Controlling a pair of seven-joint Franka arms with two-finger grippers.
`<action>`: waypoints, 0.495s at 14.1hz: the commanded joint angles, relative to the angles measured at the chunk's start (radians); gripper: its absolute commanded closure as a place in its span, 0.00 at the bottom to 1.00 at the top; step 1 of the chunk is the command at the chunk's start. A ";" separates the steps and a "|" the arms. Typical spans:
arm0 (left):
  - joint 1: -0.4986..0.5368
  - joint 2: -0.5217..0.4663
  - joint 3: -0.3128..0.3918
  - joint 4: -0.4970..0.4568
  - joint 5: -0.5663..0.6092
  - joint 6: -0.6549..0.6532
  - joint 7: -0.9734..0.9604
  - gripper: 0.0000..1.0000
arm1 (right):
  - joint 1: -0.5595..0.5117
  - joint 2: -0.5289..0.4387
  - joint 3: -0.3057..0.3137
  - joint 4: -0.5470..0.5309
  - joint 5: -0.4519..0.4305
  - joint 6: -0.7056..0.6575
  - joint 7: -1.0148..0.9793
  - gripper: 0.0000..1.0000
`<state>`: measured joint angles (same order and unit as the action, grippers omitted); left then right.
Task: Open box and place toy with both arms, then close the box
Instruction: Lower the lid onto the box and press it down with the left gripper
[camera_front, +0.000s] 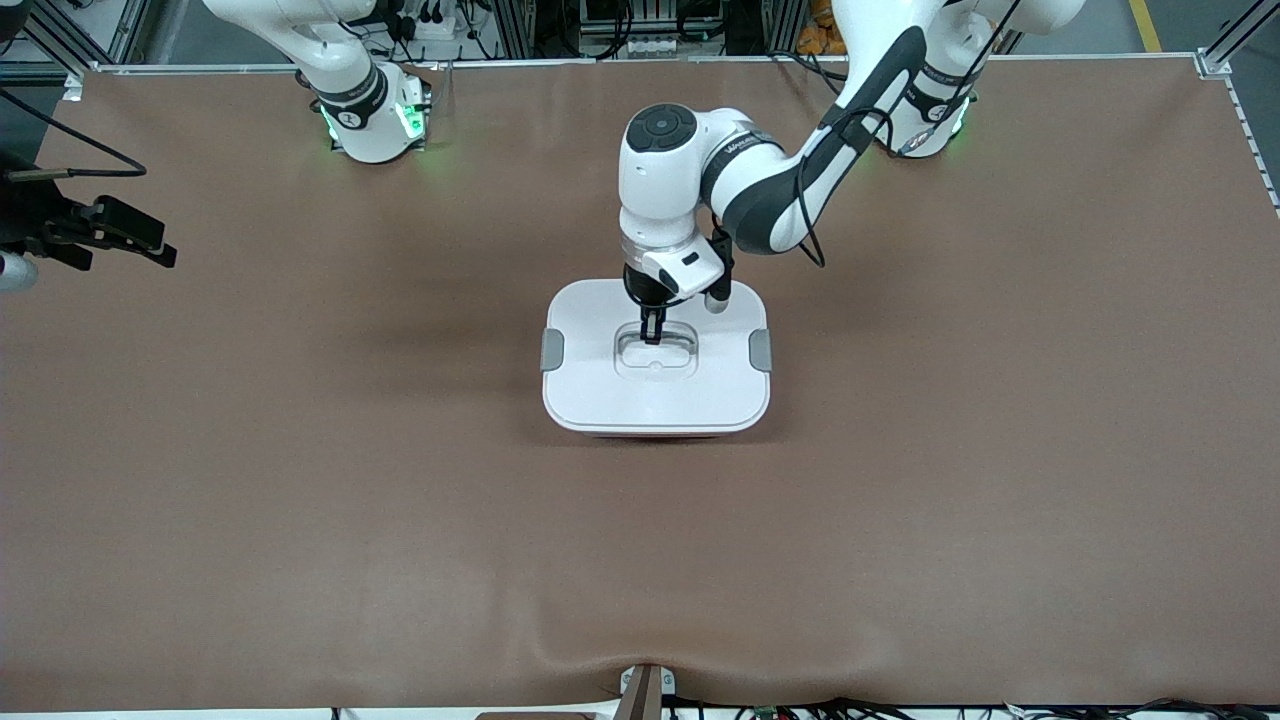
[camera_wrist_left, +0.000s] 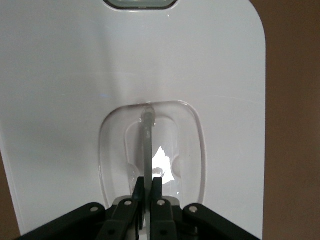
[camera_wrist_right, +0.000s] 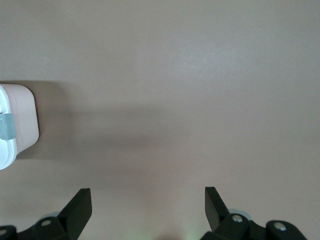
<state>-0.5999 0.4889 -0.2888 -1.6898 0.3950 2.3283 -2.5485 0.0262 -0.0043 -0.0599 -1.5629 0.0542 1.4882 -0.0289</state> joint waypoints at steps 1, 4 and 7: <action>-0.008 -0.015 0.000 -0.047 0.016 0.005 0.033 1.00 | 0.004 -0.003 0.000 0.015 -0.004 -0.016 -0.006 0.00; -0.009 -0.021 0.000 -0.044 0.011 0.000 0.057 1.00 | 0.006 -0.002 0.000 0.015 -0.004 -0.016 -0.006 0.00; -0.004 -0.021 0.000 -0.033 -0.002 -0.003 0.057 0.22 | 0.004 -0.002 0.000 0.015 -0.004 -0.016 -0.005 0.00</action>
<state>-0.6011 0.4875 -0.2891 -1.6950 0.3951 2.3270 -2.5046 0.0262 -0.0043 -0.0591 -1.5621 0.0542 1.4882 -0.0293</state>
